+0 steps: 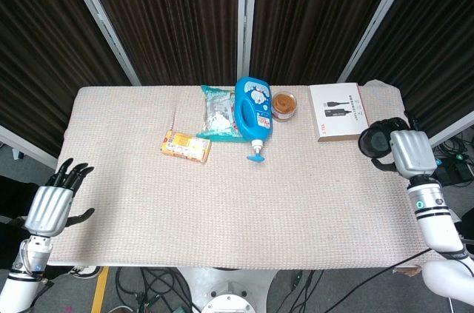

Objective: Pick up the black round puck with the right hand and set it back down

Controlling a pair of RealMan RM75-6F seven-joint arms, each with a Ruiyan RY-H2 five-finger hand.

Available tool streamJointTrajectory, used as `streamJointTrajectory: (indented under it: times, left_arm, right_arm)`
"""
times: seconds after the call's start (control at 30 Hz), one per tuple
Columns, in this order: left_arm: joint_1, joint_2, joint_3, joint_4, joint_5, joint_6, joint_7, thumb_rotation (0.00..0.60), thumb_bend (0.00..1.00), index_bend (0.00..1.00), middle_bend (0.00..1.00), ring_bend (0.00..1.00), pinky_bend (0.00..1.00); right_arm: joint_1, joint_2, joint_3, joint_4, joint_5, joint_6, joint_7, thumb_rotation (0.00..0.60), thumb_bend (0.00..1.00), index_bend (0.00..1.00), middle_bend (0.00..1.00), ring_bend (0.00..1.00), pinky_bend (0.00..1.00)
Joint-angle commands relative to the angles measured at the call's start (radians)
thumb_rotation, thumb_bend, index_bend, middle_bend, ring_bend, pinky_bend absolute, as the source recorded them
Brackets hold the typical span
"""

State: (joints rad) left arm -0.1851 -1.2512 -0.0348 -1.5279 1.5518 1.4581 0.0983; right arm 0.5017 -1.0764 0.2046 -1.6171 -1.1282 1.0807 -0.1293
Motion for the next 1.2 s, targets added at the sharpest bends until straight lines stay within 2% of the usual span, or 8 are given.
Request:
streamJointTrajectory:
  times: [0.03, 0.2, 0.7, 0.87, 1.0, 1.2]
  left_arm:
    - [0.001, 0.003, 0.002, 0.002, -0.003, -0.004, -0.003, 0.600, 0.13, 0.17, 0.14, 0.03, 0.29]
    - [0.000, 0.004, -0.001, 0.003, 0.003, 0.002, -0.010, 0.600, 0.13, 0.17, 0.14, 0.03, 0.29]
    - [0.010, 0.002, 0.000, 0.024, -0.003, 0.012, -0.038, 0.600, 0.13, 0.17, 0.14, 0.03, 0.29]
    - [0.013, 0.004, -0.001, 0.030, -0.007, 0.014, -0.047, 0.600, 0.13, 0.17, 0.14, 0.03, 0.29]
    - [0.015, 0.003, -0.001, 0.037, -0.008, 0.015, -0.053, 0.600, 0.13, 0.17, 0.14, 0.03, 0.29]
    - [0.017, 0.001, -0.002, 0.045, -0.011, 0.016, -0.059, 0.600, 0.13, 0.17, 0.14, 0.03, 0.29]
  right_arm:
    - [-0.022, -0.176, -0.077, 0.053, -0.078, -0.029, 0.012, 0.600, 0.22, 0.43, 0.50, 0.16, 0.00]
    - [-0.019, -0.241, -0.100, 0.102, -0.086, -0.053, 0.017, 0.600, 0.22, 0.43, 0.50, 0.16, 0.00]
    - [-0.012, -0.338, -0.117, 0.191, -0.085, -0.106, 0.047, 0.600, 0.22, 0.42, 0.50, 0.16, 0.00]
    - [-0.003, -0.358, -0.115, 0.223, -0.088, -0.129, 0.062, 0.600, 0.19, 0.40, 0.49, 0.15, 0.00]
    - [0.003, -0.365, -0.117, 0.239, -0.082, -0.147, 0.058, 0.600, 0.14, 0.34, 0.45, 0.11, 0.00]
    - [0.010, -0.361, -0.124, 0.245, -0.072, -0.178, 0.043, 0.600, 0.08, 0.15, 0.31, 0.02, 0.00]
